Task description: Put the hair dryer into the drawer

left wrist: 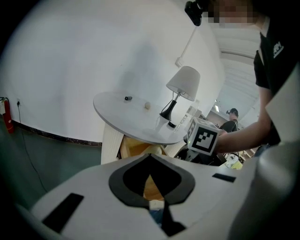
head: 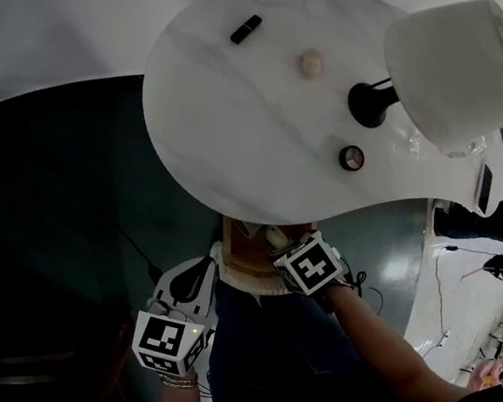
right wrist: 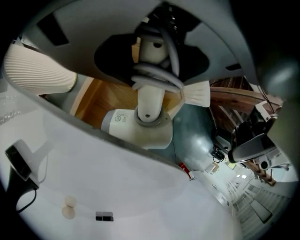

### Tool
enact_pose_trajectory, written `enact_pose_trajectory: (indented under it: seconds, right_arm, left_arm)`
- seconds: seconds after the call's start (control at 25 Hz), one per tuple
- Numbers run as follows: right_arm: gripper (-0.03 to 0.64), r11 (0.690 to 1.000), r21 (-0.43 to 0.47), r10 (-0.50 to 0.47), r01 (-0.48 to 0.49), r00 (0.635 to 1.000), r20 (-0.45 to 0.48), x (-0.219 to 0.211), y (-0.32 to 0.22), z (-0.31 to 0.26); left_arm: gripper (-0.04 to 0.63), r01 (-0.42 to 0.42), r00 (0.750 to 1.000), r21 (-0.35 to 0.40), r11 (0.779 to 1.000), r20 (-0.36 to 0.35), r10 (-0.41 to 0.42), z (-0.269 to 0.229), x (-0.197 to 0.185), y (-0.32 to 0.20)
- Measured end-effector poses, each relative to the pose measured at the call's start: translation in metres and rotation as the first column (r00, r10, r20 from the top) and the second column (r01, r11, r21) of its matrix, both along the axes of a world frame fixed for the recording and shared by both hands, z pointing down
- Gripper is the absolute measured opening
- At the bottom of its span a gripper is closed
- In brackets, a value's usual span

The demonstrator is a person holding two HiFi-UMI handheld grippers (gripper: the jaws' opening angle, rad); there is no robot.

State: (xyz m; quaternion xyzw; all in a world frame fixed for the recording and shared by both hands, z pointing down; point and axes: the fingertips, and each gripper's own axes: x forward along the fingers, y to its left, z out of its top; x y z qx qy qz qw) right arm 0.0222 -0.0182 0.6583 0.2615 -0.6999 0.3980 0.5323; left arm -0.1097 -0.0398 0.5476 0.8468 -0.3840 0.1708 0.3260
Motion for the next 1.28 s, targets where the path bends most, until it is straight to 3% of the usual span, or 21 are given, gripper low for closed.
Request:
enact_pose_trajectory:
  seconds: [0.28, 0.72, 1.28]
  right_arm:
    - [0.225, 0.997, 0.044, -0.057, 0.061, 0.995, -0.079, 0.004, -0.004, 0.015]
    - [0.225, 0.996, 0.079, -0.029, 0.042, 0.986, -0.162, 0.015, -0.013, 0.035]
    - [0.225, 0.996, 0.044, -0.066, 0.081, 0.958, -0.28, 0.015, -0.012, 0.062]
  left_arm:
    - [0.017, 0.003, 1.0, -0.014, 1.0, -0.01, -0.003, 0.005, 0.0, -0.003]
    - [0.017, -0.006, 1.0, -0.029, 1.0, -0.01, 0.006, 0.012, 0.003, -0.005]
    - [0.017, -0.02, 1.0, -0.048, 0.999, -0.009, 0.02, 0.019, 0.003, 0.002]
